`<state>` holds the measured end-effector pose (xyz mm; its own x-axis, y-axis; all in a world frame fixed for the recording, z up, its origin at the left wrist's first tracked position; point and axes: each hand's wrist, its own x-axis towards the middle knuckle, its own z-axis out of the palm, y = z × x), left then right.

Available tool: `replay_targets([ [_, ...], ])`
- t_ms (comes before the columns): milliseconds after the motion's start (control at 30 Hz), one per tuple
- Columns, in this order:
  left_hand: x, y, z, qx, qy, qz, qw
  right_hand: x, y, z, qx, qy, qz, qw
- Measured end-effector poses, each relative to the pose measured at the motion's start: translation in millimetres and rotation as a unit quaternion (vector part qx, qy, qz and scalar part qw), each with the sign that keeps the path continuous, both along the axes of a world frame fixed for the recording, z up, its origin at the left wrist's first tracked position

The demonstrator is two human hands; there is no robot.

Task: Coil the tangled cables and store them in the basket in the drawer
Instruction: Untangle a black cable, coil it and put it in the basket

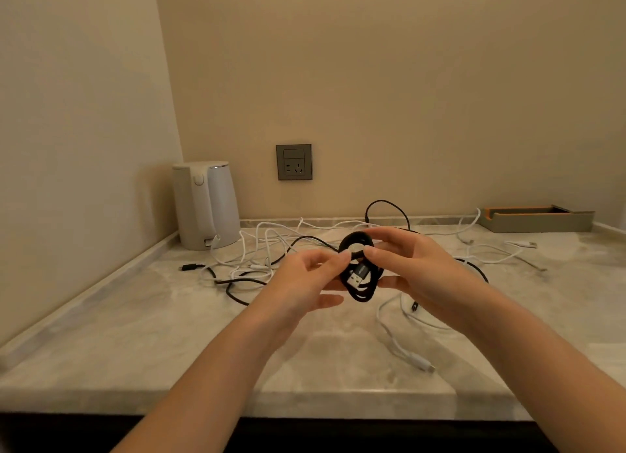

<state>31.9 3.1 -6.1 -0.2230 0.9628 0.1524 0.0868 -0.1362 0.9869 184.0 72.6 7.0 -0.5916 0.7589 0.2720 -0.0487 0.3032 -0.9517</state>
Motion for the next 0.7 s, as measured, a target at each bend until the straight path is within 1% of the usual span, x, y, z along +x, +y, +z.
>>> replay_targets([
  [100,15,-21,1,0.003,0.037,-0.004,0.999,20,-19,-4,-0.012,0.009,0.001,1.000],
  [367,64,-67,-7,0.021,0.154,-0.007,0.988,82,-67,-19,-0.017,-0.019,-0.006,1.000],
  [500,90,-83,-24,0.023,0.138,-0.038,0.989,117,-92,-31,-0.023,-0.034,-0.011,0.999],
  [567,105,-90,-37,0.001,0.115,-0.056,0.992,134,-102,-41,-0.040,-0.046,-0.003,0.998],
  [700,126,-95,-62,-0.035,0.099,-0.085,0.991,158,-109,-60,-0.052,-0.098,-0.005,0.994],
])
